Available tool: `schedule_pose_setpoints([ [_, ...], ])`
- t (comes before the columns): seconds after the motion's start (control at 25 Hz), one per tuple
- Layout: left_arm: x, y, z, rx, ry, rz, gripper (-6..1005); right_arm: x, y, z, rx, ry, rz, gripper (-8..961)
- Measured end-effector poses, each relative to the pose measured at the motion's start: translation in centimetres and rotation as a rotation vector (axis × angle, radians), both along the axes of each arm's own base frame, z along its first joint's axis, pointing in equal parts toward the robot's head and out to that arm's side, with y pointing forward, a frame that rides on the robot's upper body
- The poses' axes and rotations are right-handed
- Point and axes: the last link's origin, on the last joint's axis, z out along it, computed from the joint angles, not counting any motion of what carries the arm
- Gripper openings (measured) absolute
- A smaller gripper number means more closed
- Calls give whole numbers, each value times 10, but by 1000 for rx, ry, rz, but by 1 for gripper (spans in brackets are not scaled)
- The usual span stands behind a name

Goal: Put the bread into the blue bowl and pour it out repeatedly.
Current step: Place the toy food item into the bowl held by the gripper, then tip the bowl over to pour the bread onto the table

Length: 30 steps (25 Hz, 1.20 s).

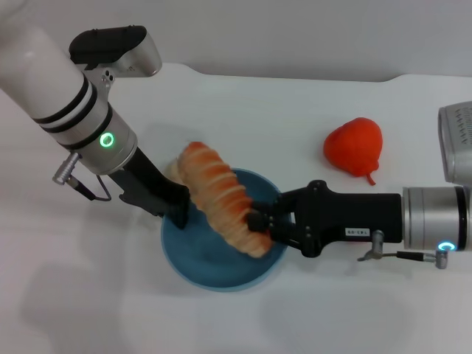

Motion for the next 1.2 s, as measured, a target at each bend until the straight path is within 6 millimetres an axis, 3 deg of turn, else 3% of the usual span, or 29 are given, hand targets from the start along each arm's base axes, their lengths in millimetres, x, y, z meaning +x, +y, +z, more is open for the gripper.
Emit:
schedule_pose_setpoints([
  [0.4, 3, 4, 1, 15, 1, -15, 19, 12, -4, 20, 2, -20, -20, 164],
  [0.48, 6, 7, 1, 21, 0, -24, 19, 13, -1, 36, 32, 48, -36, 349],
  [0.56, 7, 8, 1, 24, 0, -28, 20, 14, 0, 42, 49, 71, -44, 368],
  [0.68, 10, 10, 0, 32, -5, -39, 20, 23, 6, 68, 144, 152, -102, 397],
  [0.76, 14, 13, -1, 42, -10, -53, 20, 39, 12, 94, 266, 220, -193, 406],
  [0.8, 17, 15, -2, 53, -13, -65, 20, 39, 12, 94, 266, 220, -193, 406],
  [1.0, 32, 31, -5, 117, -35, -121, 19, 82, 11, 126, 425, 293, -405, 406],
  [1.2, 51, 53, -11, 241, -91, -214, 20, 124, 6, 134, 474, 243, -640, 406],
])
